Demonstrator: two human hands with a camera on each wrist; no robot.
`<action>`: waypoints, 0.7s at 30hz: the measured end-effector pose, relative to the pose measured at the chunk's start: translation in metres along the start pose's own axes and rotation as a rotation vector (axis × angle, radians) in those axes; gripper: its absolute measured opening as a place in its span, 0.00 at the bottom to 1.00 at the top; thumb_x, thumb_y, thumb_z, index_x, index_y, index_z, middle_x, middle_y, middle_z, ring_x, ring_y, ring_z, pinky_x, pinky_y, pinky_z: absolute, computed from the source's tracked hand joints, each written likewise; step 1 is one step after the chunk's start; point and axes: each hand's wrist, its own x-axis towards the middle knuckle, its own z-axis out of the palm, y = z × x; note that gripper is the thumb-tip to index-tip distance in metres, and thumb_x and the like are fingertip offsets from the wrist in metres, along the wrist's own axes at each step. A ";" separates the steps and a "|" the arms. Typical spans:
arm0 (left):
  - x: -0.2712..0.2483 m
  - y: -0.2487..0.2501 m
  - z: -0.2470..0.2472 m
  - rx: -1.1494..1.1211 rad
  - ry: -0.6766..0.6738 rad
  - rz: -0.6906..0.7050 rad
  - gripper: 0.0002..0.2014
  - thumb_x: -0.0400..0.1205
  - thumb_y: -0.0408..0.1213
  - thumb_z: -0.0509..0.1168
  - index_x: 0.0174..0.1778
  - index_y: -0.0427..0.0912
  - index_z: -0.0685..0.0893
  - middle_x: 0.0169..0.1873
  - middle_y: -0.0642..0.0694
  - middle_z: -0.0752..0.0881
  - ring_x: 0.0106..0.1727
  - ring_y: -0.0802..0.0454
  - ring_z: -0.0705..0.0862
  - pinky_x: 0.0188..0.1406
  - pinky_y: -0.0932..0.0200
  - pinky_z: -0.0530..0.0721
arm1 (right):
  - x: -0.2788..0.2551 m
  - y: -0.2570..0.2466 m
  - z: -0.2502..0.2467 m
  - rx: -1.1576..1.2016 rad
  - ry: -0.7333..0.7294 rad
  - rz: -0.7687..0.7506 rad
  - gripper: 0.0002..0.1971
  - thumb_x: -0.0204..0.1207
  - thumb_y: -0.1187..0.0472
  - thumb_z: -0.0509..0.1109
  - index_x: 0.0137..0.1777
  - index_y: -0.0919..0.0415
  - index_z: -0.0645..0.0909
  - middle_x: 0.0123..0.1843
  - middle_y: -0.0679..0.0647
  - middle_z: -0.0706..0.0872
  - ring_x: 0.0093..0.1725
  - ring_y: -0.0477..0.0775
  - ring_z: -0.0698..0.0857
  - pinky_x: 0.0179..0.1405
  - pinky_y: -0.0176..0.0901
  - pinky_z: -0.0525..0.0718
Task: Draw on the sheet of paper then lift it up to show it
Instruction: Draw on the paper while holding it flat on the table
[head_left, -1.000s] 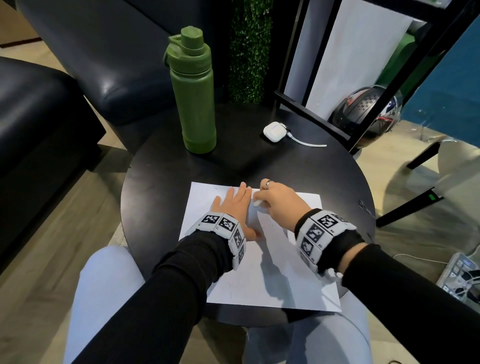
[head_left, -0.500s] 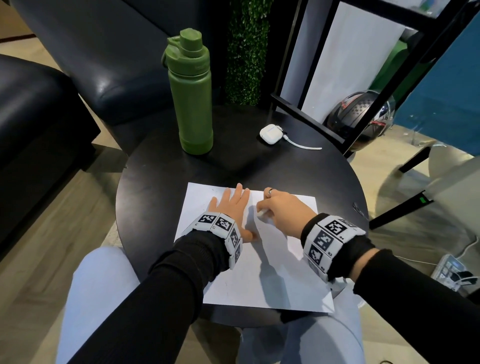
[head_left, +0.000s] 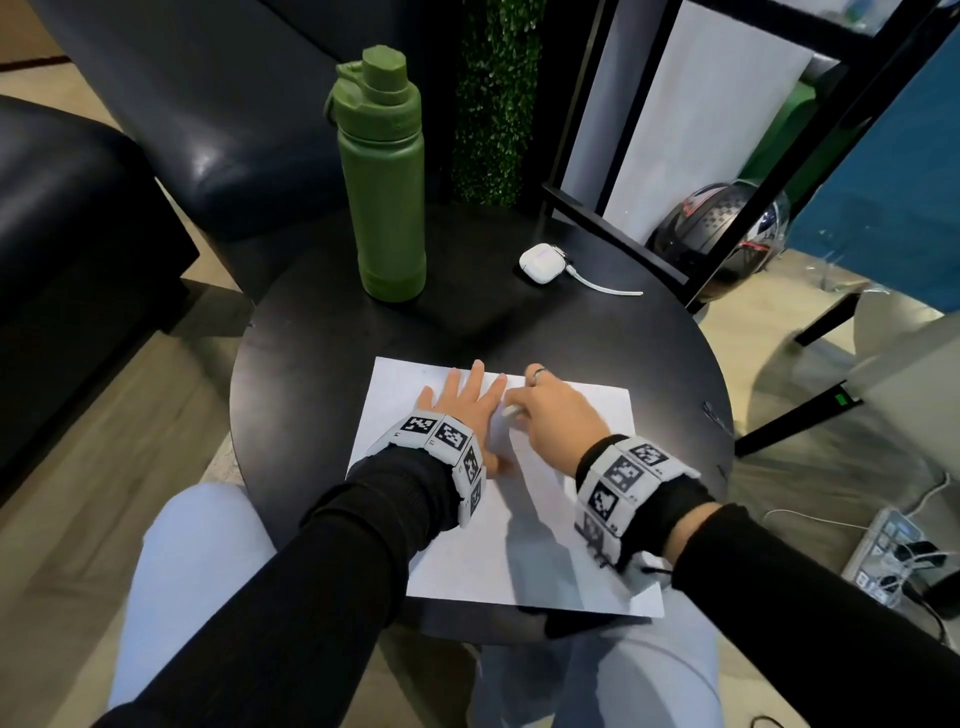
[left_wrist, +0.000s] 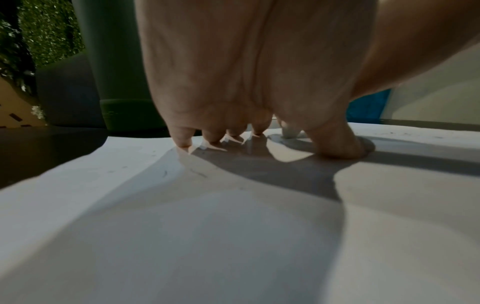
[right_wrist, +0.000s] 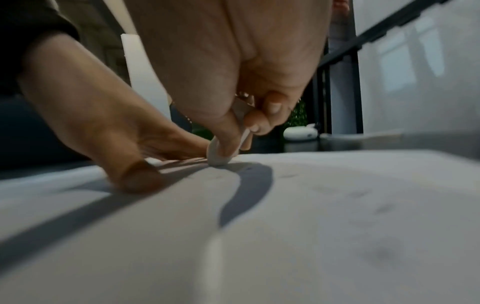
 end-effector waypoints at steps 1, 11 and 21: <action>-0.001 0.000 0.000 0.005 -0.007 0.004 0.50 0.75 0.55 0.68 0.83 0.52 0.40 0.83 0.46 0.38 0.84 0.42 0.41 0.80 0.39 0.48 | 0.000 0.007 -0.003 -0.021 0.002 0.032 0.08 0.79 0.71 0.60 0.52 0.64 0.80 0.49 0.52 0.62 0.41 0.58 0.74 0.40 0.42 0.69; 0.002 -0.001 0.001 0.025 -0.006 0.000 0.49 0.76 0.54 0.68 0.83 0.52 0.39 0.83 0.46 0.37 0.84 0.42 0.41 0.80 0.39 0.48 | -0.001 -0.002 0.002 0.122 0.068 0.224 0.12 0.77 0.66 0.58 0.51 0.68 0.83 0.56 0.62 0.79 0.50 0.62 0.80 0.47 0.45 0.77; 0.004 -0.001 0.005 0.040 0.013 -0.012 0.47 0.79 0.49 0.67 0.83 0.52 0.39 0.83 0.46 0.38 0.84 0.43 0.42 0.79 0.39 0.49 | -0.001 -0.012 0.006 0.238 0.066 0.265 0.08 0.74 0.63 0.61 0.37 0.59 0.80 0.40 0.60 0.84 0.40 0.58 0.77 0.40 0.42 0.70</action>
